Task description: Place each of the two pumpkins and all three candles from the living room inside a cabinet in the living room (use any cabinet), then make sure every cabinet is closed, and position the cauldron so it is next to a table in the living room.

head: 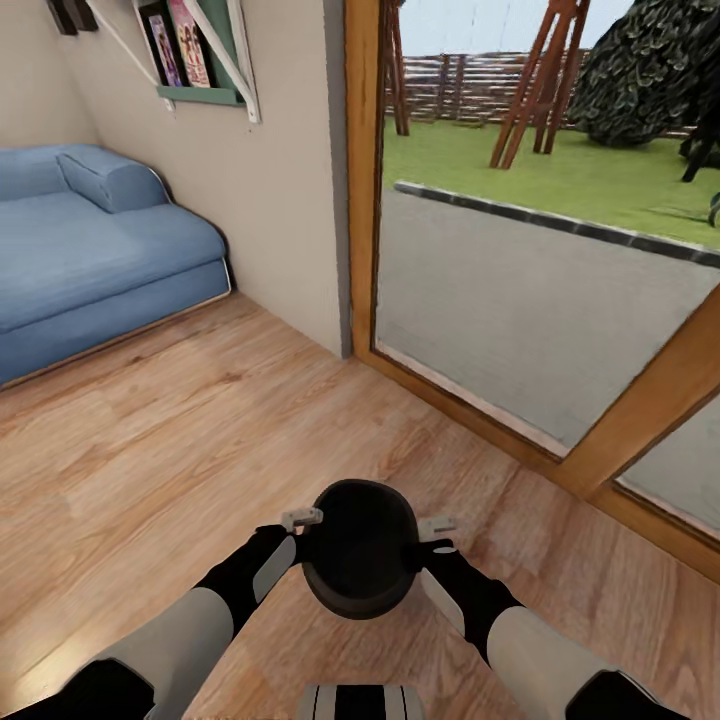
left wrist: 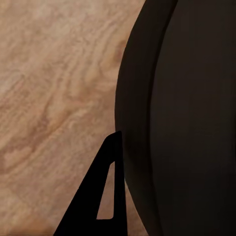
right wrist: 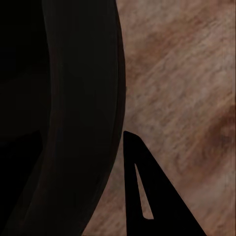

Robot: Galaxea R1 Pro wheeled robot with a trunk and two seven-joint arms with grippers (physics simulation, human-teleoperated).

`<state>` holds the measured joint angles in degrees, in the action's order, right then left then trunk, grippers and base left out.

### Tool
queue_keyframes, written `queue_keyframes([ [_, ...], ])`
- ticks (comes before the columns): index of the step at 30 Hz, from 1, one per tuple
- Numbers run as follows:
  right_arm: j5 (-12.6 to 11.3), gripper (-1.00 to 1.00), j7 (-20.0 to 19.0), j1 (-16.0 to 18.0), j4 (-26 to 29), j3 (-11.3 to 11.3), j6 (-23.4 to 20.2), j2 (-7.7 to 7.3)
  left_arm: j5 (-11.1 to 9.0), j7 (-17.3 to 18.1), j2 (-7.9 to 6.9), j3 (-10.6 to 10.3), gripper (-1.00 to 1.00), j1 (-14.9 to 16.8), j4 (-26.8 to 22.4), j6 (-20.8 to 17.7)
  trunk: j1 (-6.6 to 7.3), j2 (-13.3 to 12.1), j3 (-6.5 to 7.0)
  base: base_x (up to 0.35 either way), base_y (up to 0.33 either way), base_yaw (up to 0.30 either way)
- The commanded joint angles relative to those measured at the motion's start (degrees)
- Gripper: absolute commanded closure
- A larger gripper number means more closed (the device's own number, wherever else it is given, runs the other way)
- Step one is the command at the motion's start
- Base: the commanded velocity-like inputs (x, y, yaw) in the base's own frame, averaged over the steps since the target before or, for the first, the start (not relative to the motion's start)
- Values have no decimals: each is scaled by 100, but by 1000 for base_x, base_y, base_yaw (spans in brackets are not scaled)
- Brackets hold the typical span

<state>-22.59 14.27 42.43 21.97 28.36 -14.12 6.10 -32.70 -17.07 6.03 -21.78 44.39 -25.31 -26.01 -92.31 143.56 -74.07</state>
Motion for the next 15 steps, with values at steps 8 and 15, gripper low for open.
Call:
queue_keyframes([
  [8,-96,100,-91,1,115,38,14,6,-149,344,8,-54,100,-1,0,26,1,0,0,0,0,287],
  [15,-96,100,-91,-2,115,38,14,6,-149,344,8,-54,100,-1,0,26,1,0,0,0,0,289],
])
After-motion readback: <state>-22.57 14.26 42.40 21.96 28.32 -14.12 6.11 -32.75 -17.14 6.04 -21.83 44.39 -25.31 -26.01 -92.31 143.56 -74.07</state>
